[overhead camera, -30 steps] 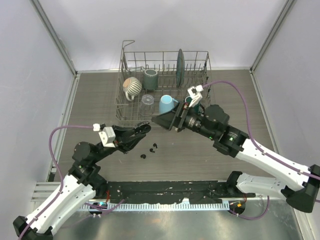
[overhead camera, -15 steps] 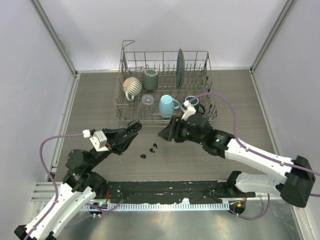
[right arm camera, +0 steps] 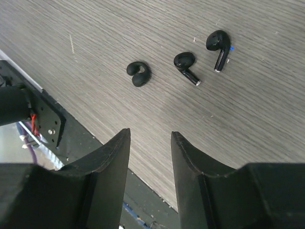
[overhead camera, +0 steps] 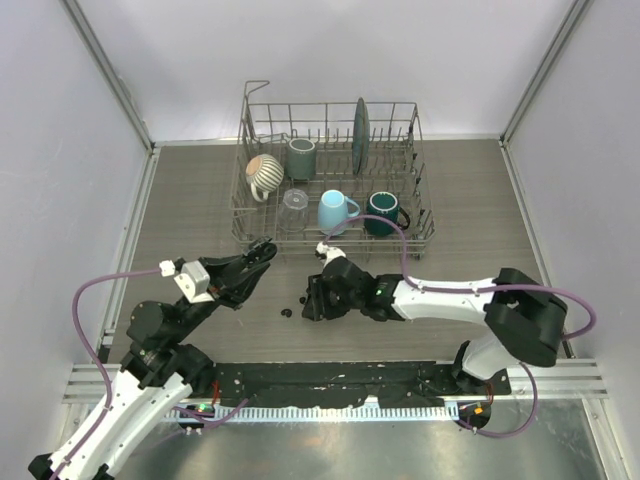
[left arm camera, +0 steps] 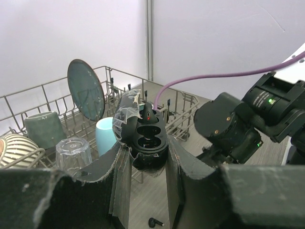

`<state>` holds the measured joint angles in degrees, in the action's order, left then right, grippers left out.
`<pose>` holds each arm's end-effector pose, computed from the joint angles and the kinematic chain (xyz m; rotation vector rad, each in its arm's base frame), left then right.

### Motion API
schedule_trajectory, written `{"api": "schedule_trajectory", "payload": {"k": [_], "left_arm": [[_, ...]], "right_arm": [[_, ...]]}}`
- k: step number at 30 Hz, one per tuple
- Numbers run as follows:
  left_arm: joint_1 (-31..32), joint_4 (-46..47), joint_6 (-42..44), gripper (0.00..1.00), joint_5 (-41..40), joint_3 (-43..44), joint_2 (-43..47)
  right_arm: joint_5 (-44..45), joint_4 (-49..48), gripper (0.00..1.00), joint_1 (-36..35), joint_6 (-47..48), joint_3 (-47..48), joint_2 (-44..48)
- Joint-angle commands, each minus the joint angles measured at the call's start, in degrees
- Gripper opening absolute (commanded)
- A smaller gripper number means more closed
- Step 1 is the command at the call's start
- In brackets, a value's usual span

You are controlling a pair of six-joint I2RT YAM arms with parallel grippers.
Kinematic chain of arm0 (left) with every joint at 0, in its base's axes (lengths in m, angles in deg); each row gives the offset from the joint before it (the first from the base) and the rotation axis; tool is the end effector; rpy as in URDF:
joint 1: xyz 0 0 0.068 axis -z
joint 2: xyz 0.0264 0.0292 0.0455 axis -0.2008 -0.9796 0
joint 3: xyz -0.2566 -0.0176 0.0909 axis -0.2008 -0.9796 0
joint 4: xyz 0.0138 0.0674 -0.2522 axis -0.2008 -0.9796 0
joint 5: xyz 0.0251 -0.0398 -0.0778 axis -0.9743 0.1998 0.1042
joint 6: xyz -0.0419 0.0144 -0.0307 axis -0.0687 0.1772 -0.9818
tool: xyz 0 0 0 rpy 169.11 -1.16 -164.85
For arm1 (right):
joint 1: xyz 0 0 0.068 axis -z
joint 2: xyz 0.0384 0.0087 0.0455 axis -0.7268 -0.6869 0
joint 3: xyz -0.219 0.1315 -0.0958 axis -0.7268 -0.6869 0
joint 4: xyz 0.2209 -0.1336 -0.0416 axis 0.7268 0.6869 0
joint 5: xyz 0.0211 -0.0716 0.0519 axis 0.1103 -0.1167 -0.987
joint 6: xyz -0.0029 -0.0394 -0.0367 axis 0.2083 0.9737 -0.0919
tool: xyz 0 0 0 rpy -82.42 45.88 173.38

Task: Insert the wireless bluetooth earbuds into the charging case
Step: Pick up the earbud from the center of the board.

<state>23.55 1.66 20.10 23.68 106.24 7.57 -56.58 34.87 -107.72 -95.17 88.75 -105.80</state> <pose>0.0728 -0.0621 0.3089 0.5264 1.1680 -0.7909 0.1447 0.2641 0.1893 -0.3941 2.4814 0.8920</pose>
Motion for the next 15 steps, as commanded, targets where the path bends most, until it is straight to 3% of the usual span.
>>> {"api": "schedule_trajectory", "payload": {"k": [1, 15], "left_arm": [[0.02, 0.3, 0.33, 0.0, -0.15, 2.44, 0.36], [0.02, -0.75, 0.15, 0.0, -0.68, 2.7, 1.5]], "right_arm": [[-0.19, -7.2, 0.45, -0.6, 2.57, 3.69, -3.28], [0.68, -9.14, 0.41, -2.18, 3.8, 9.49, -12.95]]}}
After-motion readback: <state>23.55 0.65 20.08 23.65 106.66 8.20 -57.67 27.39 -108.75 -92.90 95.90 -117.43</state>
